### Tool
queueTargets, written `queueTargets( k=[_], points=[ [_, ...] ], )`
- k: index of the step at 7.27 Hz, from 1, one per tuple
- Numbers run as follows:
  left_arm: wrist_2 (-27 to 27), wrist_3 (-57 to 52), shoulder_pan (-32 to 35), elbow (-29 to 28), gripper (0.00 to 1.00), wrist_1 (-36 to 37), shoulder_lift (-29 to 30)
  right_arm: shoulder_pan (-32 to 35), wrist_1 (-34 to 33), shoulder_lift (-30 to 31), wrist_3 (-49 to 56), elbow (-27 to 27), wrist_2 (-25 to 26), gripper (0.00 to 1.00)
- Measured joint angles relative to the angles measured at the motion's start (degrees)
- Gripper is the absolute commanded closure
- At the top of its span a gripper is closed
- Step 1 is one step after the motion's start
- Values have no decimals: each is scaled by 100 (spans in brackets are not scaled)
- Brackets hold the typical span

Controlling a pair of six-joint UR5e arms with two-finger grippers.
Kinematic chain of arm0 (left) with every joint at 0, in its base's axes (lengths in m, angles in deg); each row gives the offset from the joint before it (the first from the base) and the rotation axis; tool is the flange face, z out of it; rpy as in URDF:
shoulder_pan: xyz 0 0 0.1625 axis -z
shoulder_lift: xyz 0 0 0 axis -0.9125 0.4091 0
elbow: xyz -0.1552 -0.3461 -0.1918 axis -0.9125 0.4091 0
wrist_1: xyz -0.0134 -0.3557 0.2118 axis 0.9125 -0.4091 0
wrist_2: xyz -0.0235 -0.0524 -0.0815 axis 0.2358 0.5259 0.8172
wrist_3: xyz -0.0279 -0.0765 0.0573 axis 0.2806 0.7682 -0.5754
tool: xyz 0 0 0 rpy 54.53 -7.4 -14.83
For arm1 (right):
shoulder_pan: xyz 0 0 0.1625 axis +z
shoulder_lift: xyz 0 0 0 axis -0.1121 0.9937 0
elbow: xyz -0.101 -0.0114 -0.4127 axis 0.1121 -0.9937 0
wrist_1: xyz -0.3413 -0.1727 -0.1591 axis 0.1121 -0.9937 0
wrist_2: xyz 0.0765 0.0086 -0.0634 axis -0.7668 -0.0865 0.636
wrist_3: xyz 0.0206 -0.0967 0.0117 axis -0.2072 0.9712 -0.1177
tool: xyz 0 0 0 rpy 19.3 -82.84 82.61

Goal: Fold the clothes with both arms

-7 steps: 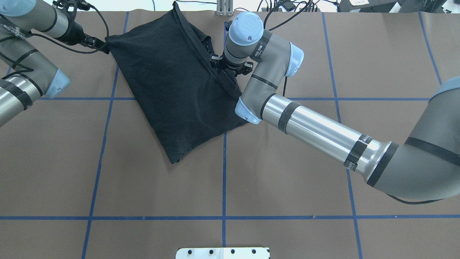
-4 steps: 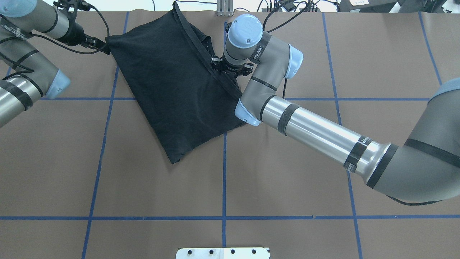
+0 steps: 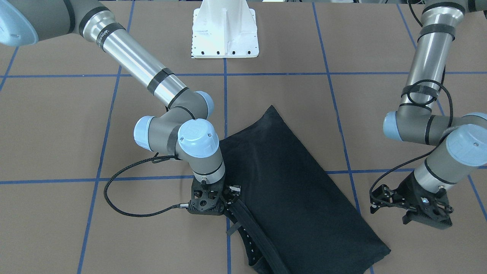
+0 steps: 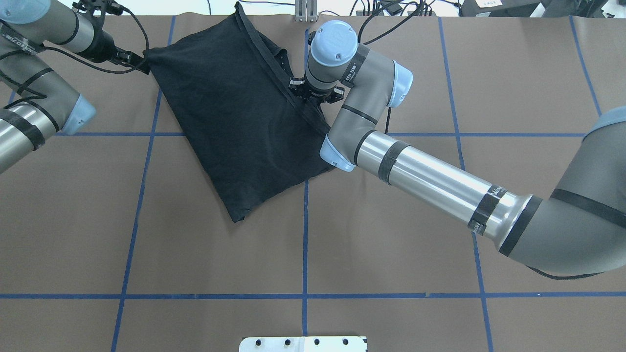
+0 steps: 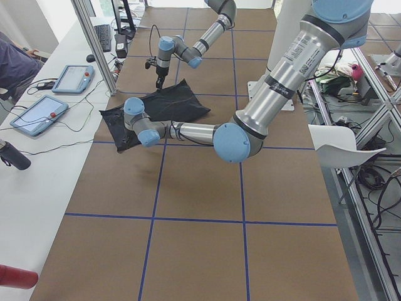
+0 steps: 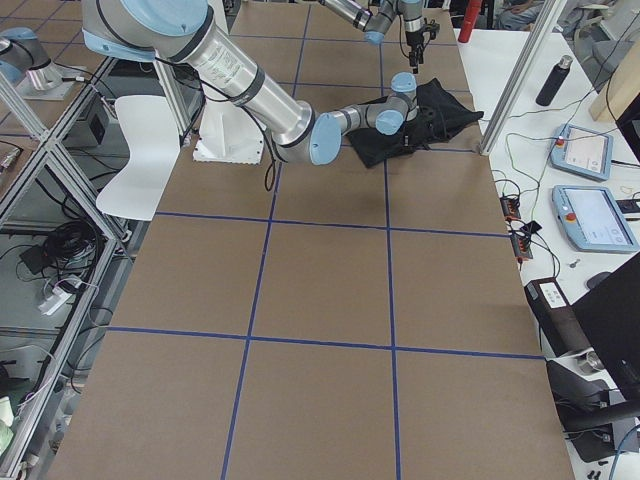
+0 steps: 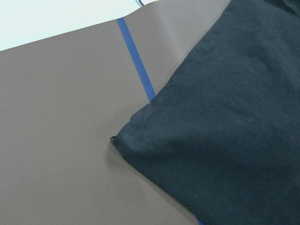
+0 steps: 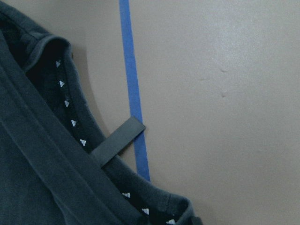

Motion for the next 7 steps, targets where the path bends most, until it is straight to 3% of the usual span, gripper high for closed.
queueTargets(
  k=[4,5,7],
  points=[
    [-1,58,-5,-6,0,-6,0,0,6,64,-26,229,-153,100],
    [-1,66,-5,-6,0,-7,0,-18,-57,248,-58,584,-181,100],
    [-1,74,-6,-5,0,-9,0,-165,-803,948,-90,2030,-194,100]
  ],
)
